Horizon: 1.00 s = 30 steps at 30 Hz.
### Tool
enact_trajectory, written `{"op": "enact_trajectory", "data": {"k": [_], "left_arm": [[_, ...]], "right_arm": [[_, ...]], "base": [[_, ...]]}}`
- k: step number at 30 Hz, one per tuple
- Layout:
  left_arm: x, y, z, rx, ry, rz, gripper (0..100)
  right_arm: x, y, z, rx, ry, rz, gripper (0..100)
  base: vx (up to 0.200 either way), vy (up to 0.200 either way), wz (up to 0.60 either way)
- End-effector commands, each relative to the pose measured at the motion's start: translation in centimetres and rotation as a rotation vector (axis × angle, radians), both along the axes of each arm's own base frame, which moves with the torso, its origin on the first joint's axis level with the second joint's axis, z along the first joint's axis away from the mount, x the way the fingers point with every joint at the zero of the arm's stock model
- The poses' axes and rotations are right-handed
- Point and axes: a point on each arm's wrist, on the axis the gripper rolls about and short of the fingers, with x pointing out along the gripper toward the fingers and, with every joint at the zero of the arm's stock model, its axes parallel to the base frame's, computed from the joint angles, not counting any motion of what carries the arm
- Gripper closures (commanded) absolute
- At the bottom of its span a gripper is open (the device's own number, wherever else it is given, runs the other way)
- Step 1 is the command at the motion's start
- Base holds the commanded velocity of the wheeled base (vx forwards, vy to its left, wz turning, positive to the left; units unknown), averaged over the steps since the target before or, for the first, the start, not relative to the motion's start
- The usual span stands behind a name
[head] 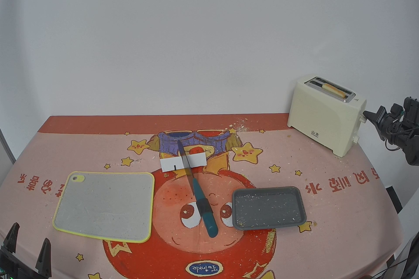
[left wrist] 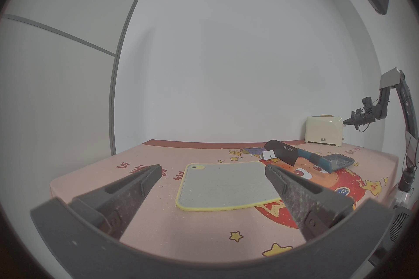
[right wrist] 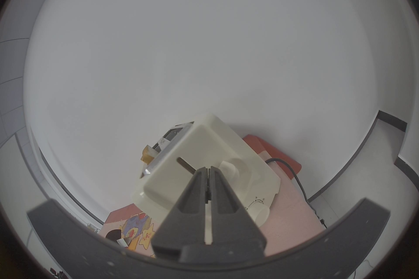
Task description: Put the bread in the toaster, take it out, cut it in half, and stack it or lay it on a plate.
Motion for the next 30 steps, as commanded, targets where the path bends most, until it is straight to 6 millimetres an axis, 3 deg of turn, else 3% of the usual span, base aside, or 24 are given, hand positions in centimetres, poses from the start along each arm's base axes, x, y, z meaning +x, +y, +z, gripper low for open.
{"op": "enact_trajectory", "data": {"k": [1,17,30], "left_arm": [[0.0,0.0,-0.5,0.0,0.002,0.001,0],[0.0,0.0,-0.5,0.0,0.002,0.001,0],[0.0,0.0,-0.5,0.0,0.0,0.001,0]], "right_arm": [[0.3,-0.3,-1.2,0.009,0.032,-0.004,100],[0.8,-0.5,-3.0,0.02,0.083,-0.004,100],[0.8,-0.4,-3.0,0.018,0.082,0.0,100]], "base": [[0.0,0.0,0.0],[0.0,0.0,0.0],[0.0,0.0,0.0]]}}
